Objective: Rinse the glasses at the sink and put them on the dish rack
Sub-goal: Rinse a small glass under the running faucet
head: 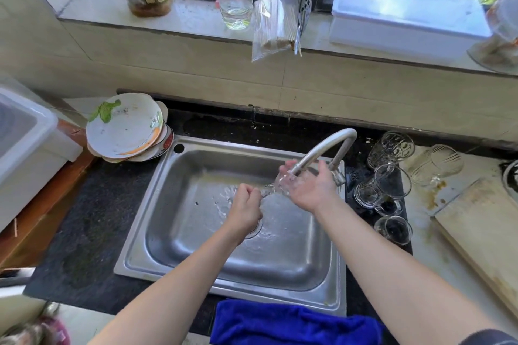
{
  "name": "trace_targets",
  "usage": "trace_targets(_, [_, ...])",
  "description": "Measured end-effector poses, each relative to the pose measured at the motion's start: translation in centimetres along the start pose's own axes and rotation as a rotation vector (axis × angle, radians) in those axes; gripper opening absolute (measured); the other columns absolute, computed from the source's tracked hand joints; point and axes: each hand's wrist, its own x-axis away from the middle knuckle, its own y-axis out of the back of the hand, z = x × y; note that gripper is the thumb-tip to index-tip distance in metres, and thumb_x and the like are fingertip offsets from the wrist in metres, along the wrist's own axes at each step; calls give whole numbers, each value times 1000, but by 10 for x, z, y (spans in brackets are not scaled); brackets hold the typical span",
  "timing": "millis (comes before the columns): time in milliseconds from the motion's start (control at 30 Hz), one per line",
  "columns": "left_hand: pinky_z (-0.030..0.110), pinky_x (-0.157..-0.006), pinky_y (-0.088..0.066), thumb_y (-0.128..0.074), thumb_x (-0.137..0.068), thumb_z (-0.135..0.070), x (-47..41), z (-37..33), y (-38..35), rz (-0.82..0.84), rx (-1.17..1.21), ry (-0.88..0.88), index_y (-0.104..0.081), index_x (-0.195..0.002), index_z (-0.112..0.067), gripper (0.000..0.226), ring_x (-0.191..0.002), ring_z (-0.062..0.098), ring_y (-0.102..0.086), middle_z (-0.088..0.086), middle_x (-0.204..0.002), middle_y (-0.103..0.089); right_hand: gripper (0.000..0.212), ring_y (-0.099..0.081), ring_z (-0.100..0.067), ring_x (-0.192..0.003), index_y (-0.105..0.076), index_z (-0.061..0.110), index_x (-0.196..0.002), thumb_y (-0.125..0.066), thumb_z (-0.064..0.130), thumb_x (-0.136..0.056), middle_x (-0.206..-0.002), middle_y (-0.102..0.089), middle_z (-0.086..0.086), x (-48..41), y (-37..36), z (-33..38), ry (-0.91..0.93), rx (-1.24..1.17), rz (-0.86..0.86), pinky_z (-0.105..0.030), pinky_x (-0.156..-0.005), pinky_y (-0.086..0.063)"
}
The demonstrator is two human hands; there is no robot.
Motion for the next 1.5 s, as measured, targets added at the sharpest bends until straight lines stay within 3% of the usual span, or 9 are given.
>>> trace_targets(133, [19,-42,-20,-37,-94,-13,-6,-5,12,14,-56,39,-36,-74,-18,20,-49,14,-30,7,-74,-38,39,-65,-25,-83,-59,9,-90,-43,44,-99,-85,-67,-9,4,10,10,-37,253,119,-42,-73,-58])
trace_targets(333, [38,-73,-37,-37,-97,-23,-8,-8,20,31,-379,-138,-41,-80,-18,18,-77,18,-42,-3,-79,-45,28,-61,-18,-70,-67,1,-99,-48,21,-100,-84,-63,-7,7,8,20,174,1236,62,-29,-58,-51])
trace_targets(500, [43,-74,-40,-35,-100,-29,-5,-4,20,12,-375,-243,-37,-76,-19,26,-72,18,-40,-4,-75,-44,27,-58,-11,-54,-56,13,-70,-51,21,-96,-65,-59,-2,8,9,24,208,1526,44,-27,-56,-45])
trace_targets(733, [41,-73,-40,-35,-100,-29,-9,-8,30,12,-410,-299,-38,-77,-19,26,-74,18,-42,-3,-77,-47,29,-63,-16,-66,-60,12,-77,-47,27,-99,-79,-72,-5,13,-2,31,221,1743,178,-30,-65,-49])
trace_targets(867, [42,-74,-40,-35,-100,-30,-11,-12,20,34,-435,-302,-40,-79,-18,25,-77,22,-45,-3,-77,-48,41,-64,-20,-95,-71,24,-94,-36,46,-99,-99,-70,1,9,-8,6,348,2234,293,-38,-88,-49])
trace_targets(1033, [39,-73,-38,-36,-99,-27,-17,-5,30,-22,-371,-258,-41,-75,-19,25,-76,19,-44,-3,-77,-48,51,-63,-22,-90,-66,23,-82,-28,52,-100,-93,-68,-2,15,3,26,523,2222,167,-39,-89,-49])
trace_targets(1267, [34,-65,-37,-40,-97,-25,-20,-10,16,51,-260,-182,-43,-76,-17,23,-71,17,-42,-1,-77,-47,46,-61,-25,-103,-57,37,-122,-43,66,-90,-113,-66,1,20,9,17,791,2461,289,-35,-81,-43])
trace_targets(1400, [28,-47,-27,-40,-98,-25,-23,-16,10,70,-157,-54,-42,-76,-18,23,-56,14,-36,2,-72,-43,45,-65,-28,-90,-64,28,-118,-35,51,-92,-107,-67,0,17,21,4,1297,2558,355,-38,-72,-47])
trace_targets(1500, [21,-42,-19,-39,-99,-25,-25,-16,15,135,-77,54,-40,-77,-18,23,-45,11,-28,3,-68,-40,51,-59,-20,-106,-54,38,-133,-33,62,-93,-125,-61,6,22,29,15,1129,2489,405,-37,-78,-48])
